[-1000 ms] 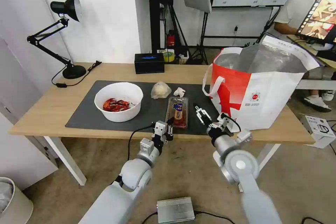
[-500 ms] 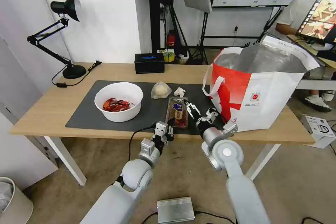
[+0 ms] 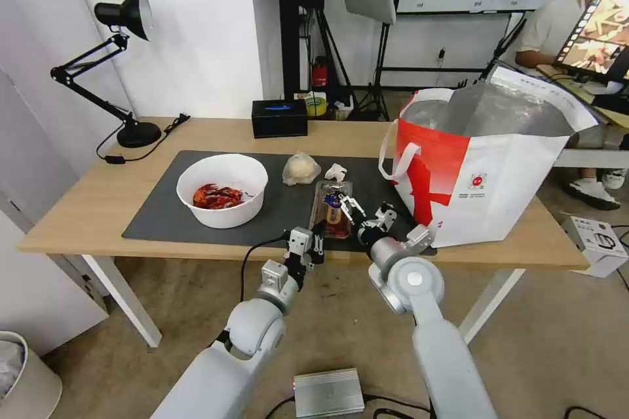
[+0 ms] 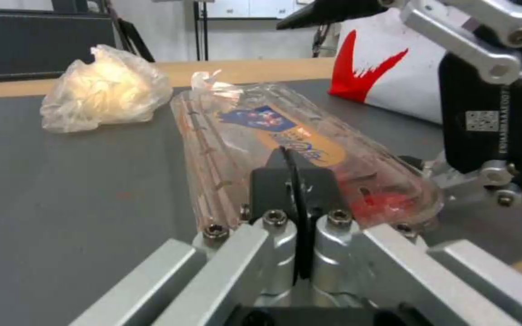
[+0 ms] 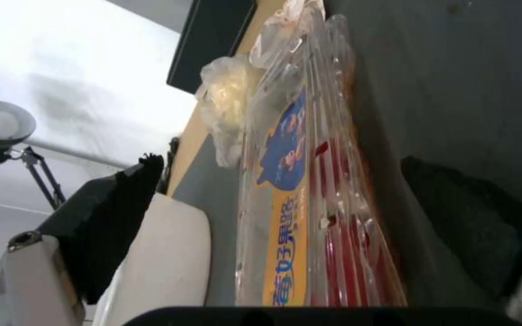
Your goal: Pick up the trash from the table and place it into the takeout bag.
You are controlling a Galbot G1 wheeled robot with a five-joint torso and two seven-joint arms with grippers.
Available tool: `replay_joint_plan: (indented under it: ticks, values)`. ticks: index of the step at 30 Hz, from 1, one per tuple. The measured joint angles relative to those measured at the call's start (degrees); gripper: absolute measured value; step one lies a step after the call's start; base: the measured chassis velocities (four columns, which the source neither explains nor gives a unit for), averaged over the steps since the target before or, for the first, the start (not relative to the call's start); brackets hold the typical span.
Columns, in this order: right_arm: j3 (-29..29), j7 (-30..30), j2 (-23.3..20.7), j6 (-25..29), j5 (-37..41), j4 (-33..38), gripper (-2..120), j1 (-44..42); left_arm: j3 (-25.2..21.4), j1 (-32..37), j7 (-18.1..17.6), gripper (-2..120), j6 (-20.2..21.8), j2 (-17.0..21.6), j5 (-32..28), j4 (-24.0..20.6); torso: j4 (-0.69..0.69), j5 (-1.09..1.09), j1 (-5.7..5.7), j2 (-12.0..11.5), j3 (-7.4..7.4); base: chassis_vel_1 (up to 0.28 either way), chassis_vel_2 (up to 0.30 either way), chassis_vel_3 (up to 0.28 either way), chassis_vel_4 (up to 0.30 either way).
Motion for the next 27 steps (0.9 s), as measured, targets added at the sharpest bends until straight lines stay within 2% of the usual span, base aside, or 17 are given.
replay_joint_plan:
  ticks: [4,6,11,14,15,18,19,25,27]
  values:
    - [-0.10,0.51,0.27,-0.63,-0.55,-0.37,92,0.17,0.02,-0.01,-0.04,0,0.00,-0.07,-0.34,0.05,-0.01,-0.01,0.00,0.00,0.00,0.000,0.000,0.000,0.000]
    - [-0.17,0.58,0.62,-0.73,-1.24,-0.75,81,0.17,-0.04,0.05,-0.05,0,0.00,-0.09,-0.40,0.08,-0.02,0.00,0.00,0.00,0.00,0.000,0.000,0.000,0.000]
    - [-0.26,0.64,0.90,-0.80,-1.82,-1.00,69,0.11,-0.12,0.11,-0.05,0,-0.04,-0.11,-0.40,0.08,0.00,0.01,0.00,0.00,0.01,0.000,0.000,0.000,0.000]
    - [-0.30,0.85,1.37,-0.89,-2.37,-1.68,50,0.11,-0.23,0.04,-0.04,0,-0.16,-0.16,-0.64,0.19,0.00,0.01,0.01,-0.01,0.01,0.000,0.000,0.000,0.000]
    - [-0.30,0.85,1.37,-0.89,-2.37,-1.68,50,0.11,-0.23,0.04,-0.04,0,-0.16,-0.16,-0.64,0.19,0.00,0.01,0.01,-0.01,0.01,0.000,0.000,0.000,0.000]
    - [-0.33,0.90,1.44,-0.90,-2.68,-1.79,37,-0.02,-0.24,0.03,-0.04,0,-0.18,-0.28,-0.69,0.30,0.01,0.02,0.01,-0.02,0.02,0.000,0.000,0.000,0.000]
    - [-0.33,0.90,1.44,-0.90,-2.68,-1.79,37,-0.02,-0.24,0.03,-0.04,0,-0.18,-0.28,-0.69,0.30,0.01,0.02,0.01,-0.02,0.02,0.000,0.000,0.000,0.000]
    - [-0.35,0.92,1.38,-0.90,-2.66,-1.78,11,-0.17,-0.61,0.31,-0.13,0,-0.19,-0.35,-0.98,0.20,0.01,0.02,0.01,-0.01,0.01,0.000,0.000,0.000,0.000]
    - [-0.34,0.92,1.36,-0.84,-2.67,-1.69,8,-0.17,-0.74,0.38,-0.15,0,-0.19,-0.35,-1.08,0.17,0.01,0.01,0.01,-0.01,0.01,0.000,0.000,0.000,0.000]
